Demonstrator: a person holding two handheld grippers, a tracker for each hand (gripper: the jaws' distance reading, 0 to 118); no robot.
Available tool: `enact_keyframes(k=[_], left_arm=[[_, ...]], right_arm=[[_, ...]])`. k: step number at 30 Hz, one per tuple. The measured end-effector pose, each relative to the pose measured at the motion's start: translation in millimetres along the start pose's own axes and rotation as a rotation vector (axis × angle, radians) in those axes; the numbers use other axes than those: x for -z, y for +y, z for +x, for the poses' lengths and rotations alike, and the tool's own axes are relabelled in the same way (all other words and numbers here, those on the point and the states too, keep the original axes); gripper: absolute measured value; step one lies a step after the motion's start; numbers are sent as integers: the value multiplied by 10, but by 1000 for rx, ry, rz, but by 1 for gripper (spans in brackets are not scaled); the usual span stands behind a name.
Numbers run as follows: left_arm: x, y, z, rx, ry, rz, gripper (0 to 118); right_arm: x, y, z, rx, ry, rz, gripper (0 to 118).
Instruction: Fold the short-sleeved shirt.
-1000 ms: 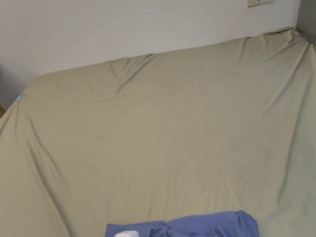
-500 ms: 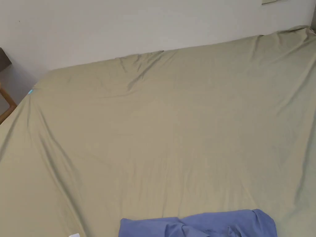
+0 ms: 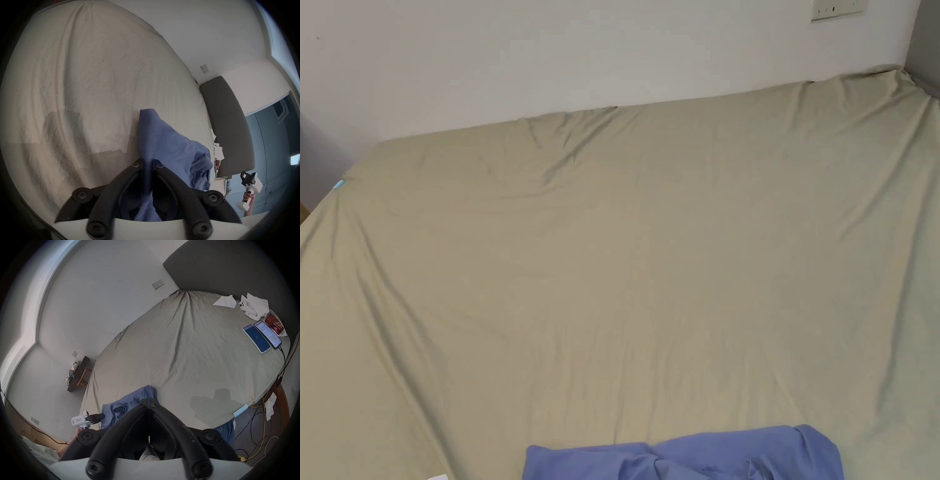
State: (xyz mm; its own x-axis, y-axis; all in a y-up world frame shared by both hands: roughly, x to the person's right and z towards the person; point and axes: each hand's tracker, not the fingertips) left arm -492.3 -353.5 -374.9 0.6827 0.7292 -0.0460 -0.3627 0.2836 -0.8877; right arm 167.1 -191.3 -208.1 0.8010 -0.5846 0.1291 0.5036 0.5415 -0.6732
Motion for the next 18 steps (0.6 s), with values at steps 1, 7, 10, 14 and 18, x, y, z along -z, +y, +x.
enact_keyframes(k=[1, 7, 10, 14, 18], left_arm=[[-42, -20, 63, 14, 4, 7, 8], [-180, -112, 784, 78, 72, 12, 7], [74, -247, 1431, 147, 77, -40, 7], [800, -460, 2113, 195, 23, -114, 7], [1604, -769, 2599, 304, 6, -231, 7]], right_arm=[[-2, 7, 12, 2, 3, 0, 0], [28, 13, 106, 12, 26, 1, 0], [17, 8, 194, 25, 40, 3, 0], [-74, 14, 347, 44, 44, 16, 0], [-216, 20, 485, 52, 36, 27, 0]])
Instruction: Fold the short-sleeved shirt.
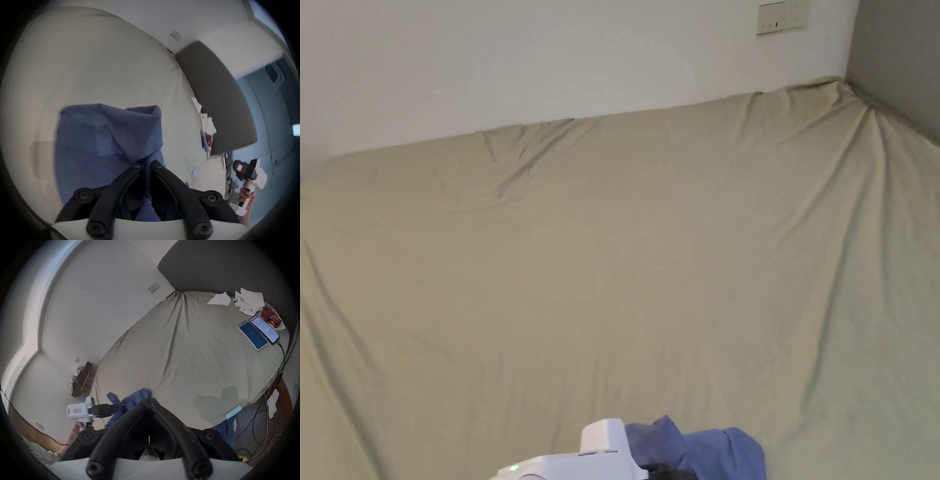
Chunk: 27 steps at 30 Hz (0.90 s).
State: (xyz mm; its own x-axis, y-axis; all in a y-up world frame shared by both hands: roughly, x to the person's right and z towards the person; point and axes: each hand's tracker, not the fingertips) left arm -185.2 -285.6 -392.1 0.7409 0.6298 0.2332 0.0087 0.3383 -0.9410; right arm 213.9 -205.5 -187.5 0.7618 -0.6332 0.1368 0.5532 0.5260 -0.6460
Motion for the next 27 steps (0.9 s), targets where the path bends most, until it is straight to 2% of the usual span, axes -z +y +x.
enact_keyframes(k=[2, 5, 8, 10, 11, 12, 13, 14, 16, 17, 19, 20, 21, 22, 23, 24, 27], left_arm=[[377, -34, 199, -25, 5, -55, 7], [699, -77, 397, 18, -20, -75, 7], [922, -58, 393, 21, 88, -69, 7], [1031, -73, 369, 16, 98, -95, 7], [1075, -108, 345, 19, 117, -101, 12], [1075, -132, 319, 25, 119, -99, 22], [1040, -151, 277, 24, 71, -94, 38], [966, -136, 216, -23, -53, -84, 71], [808, -133, 107, -132, -236, -71, 113], [710, -119, 67, -172, -270, -80, 118], [531, -121, -19, -185, -276, -19, 118], [482, -129, -43, -168, -217, 0, 112], [450, -139, -67, -141, -184, 1, 98], [433, -159, -73, -108, -153, 5, 76], [467, -178, -57, -65, -134, -11, 40], [515, -205, -26, -23, -107, -44, 23], [811, -361, 181, 92, -67, -166, 20]], right_arm=[[-90, 6, 89, 9, -15, 15, 0], [-215, 6, 256, 25, -28, 35, 0], [-289, -12, 389, 35, -46, 38, 0], [-305, -24, 447, 40, -51, 35, 0], [-302, -36, 471, 50, -57, 35, 0], [-302, -40, 490, 55, -59, 35, 0], [-302, -43, 507, 56, -58, 35, 0], [-301, -52, 516, 59, -60, 39, 0], [-288, -57, 537, 67, -54, 42, 0], [-284, -57, 542, 73, -51, 44, 0], [-272, -60, 533, 77, -44, 43, 0], [-268, -60, 535, 76, -43, 41, 0], [-264, -58, 546, 76, -41, 38, 0], [-258, -55, 563, 74, -37, 32, 0], [-246, -60, 549, 73, -39, 30, 0], [-240, -57, 564, 73, -38, 28, 0], [-232, -61, 598, 81, -40, 23, 0]])
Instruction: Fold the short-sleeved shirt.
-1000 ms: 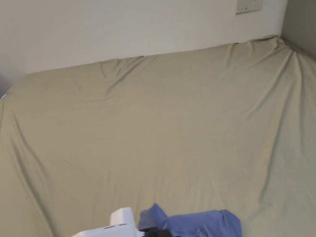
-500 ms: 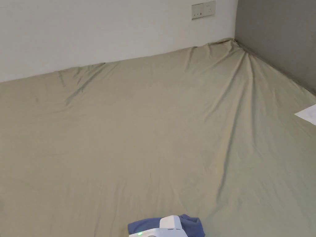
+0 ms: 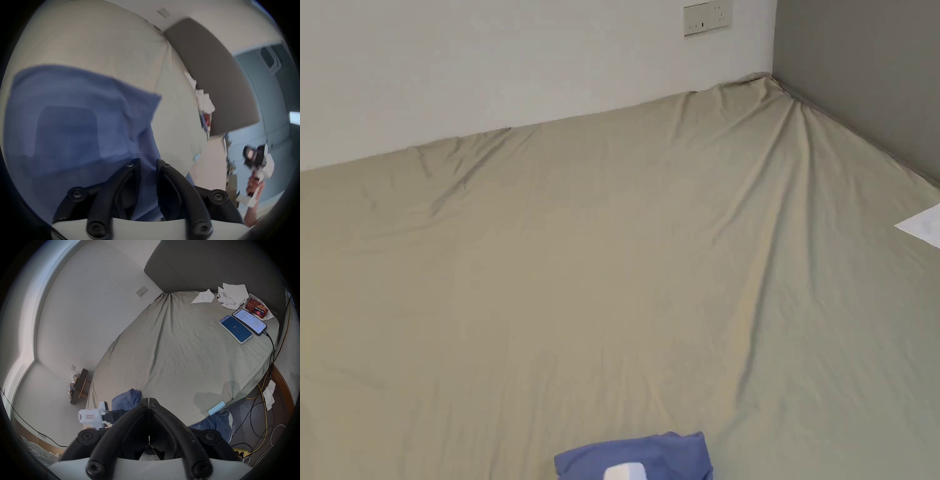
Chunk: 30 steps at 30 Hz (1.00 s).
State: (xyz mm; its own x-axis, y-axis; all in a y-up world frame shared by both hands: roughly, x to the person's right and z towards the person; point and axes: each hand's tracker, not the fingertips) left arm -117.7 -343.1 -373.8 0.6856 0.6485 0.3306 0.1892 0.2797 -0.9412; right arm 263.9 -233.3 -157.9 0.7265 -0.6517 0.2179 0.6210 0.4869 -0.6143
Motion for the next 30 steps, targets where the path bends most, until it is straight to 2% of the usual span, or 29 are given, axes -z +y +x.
enact_keyframes(k=[1, 2, 7, 8, 9, 10, 12, 14, 17, 18, 19, 21, 22, 25, 26, 30], left_arm=[[114, -42, 52, 27, -6, -21, 17], [226, -73, 107, 41, 17, -37, 7], [352, -147, 267, 51, -4, -20, 6], [287, -166, 290, 58, -45, -16, 1], [198, -188, 303, 58, -92, -1, 1], [82, -213, 320, 58, -111, 41, 1], [-253, -251, 297, 25, -111, 113, 1], [-633, -312, 154, -22, -100, 231, 1], [-1112, -424, -140, -67, 24, 341, 0], [-1231, -467, -232, -77, 54, 364, 0], [-1362, -492, -346, -105, 81, 383, 0], [-1556, -560, -537, -175, 104, 413, 0], [-1643, -602, -618, -195, 106, 431, 0], [-1776, -643, -765, -201, 130, 431, 0], [-1800, -641, -808, -204, 133, 428, 0], [-1773, -588, -884, -204, 126, 406, 0]], right_arm=[[-8, -4, 8, 3, 0, 2, 0], [-21, -10, 18, 5, 0, 5, 0], [28, -41, 12, 10, 0, 7, 0], [95, -54, -21, 11, 6, -3, 0], [177, -64, -49, 3, 15, -23, 0], [301, -81, -97, -16, 18, -56, 0], [648, -126, -299, -110, -2, -133, 0], [1109, -200, -519, -171, 82, -227, 0], [1880, -309, -794, -149, 176, -354, 0], [2098, -343, -858, -166, 162, -385, 0], [2327, -376, -933, -232, 105, -430, 0], [2640, -423, -1055, -294, 20, -500, 0], [2754, -464, -1057, -274, -23, -522, 0], [2968, -571, -1054, -355, -184, -582, 0], [2978, -590, -1073, -350, -134, -557, 0], [2988, -579, -1136, -370, -168, -564, 0]])
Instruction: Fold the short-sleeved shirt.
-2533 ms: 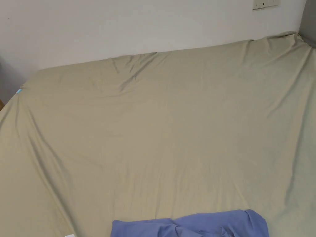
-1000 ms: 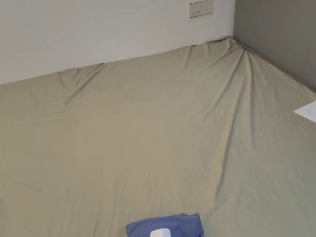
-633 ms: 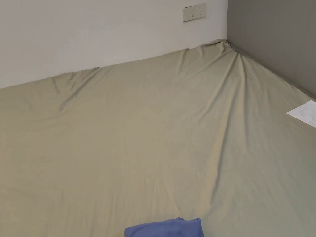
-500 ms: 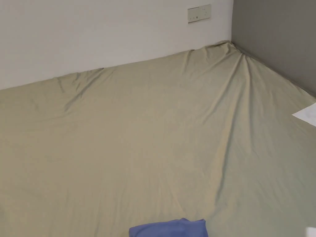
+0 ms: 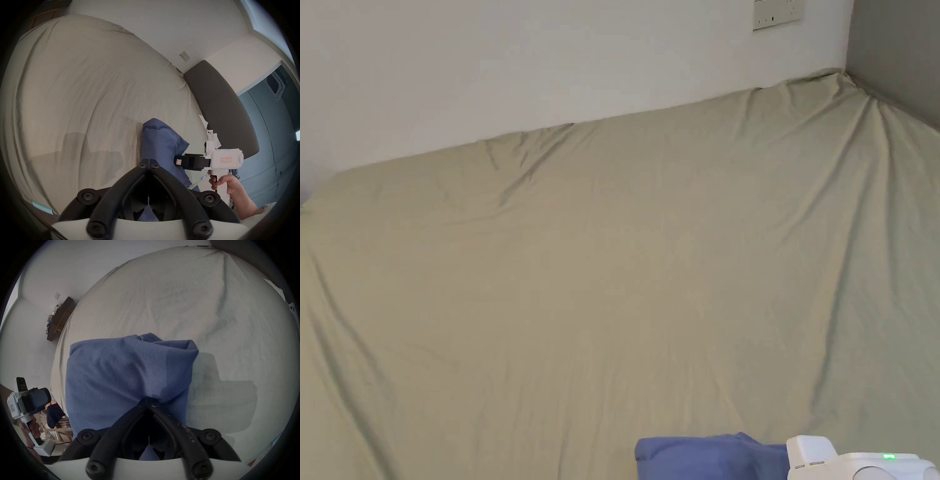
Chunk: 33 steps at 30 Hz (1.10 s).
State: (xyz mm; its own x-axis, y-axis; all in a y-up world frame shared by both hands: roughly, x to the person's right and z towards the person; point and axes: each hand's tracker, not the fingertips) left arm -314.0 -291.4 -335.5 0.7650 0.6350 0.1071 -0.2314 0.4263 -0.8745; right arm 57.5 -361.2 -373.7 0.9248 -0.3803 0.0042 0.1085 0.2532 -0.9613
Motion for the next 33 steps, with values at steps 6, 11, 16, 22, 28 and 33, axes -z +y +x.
enact_keyframes(k=[6, 11, 16, 22, 28, 33], left_arm=[[297, 83, -47, -45, -57, -60, 32], [828, 154, -54, -59, -104, -193, 114], [1252, 176, 94, 28, -66, -270, 103], [1356, 221, 261, 151, -85, -315, 25], [1360, 333, 169, 146, -118, -370, 24], [1179, 497, -49, 176, -110, -384, 23]], right_arm=[[-7, 20, 24, 20, 6, -13, 0], [-10, 6, 29, 17, 8, -9, 0], [-9, -17, 51, 19, 15, 1, 0], [-5, -40, 62, 46, 25, 12, 0], [-21, -53, 40, 21, 24, 21, 0], [-309, 24, 25, 76, 161, 99, 0]])
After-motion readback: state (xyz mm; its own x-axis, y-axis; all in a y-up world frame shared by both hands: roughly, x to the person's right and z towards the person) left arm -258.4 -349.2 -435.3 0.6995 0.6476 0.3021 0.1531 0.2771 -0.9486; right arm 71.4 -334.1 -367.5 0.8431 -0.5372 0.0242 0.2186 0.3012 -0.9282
